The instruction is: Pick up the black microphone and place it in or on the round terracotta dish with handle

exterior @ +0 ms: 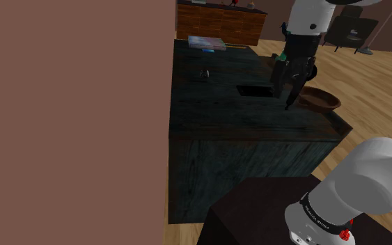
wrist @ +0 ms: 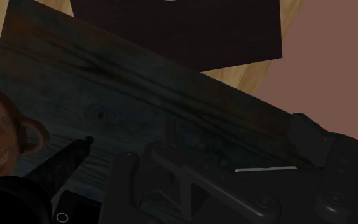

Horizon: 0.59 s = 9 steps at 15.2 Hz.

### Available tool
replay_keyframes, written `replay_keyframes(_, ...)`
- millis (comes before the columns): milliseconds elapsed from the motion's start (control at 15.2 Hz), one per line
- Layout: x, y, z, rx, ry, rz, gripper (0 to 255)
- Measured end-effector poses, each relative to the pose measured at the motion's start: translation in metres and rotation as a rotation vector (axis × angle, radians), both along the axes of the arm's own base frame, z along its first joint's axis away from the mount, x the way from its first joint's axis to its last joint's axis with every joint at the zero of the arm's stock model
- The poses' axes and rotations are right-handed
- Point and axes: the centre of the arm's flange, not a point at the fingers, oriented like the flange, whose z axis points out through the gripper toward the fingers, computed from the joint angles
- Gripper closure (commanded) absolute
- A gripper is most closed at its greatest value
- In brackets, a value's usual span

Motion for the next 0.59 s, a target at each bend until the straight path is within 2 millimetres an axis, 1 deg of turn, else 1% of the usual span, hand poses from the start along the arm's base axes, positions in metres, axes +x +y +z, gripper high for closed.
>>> replay_keyframes(66, 0.0, 0.0, 0.0, 0.0, 0.0, 0.0, 0)
replay_keyframes(198, 0.008, -0.012, 0.003, -0.005, 0.015, 0.003, 0)
replay_keyframes(264, 0.011, -0.022, 0.007, -0.009, 0.025, 0.006, 0)
replay_keyframes(594, 0.039, -0.079, 0.025, -0.032, 0.085, 0.019, 0)
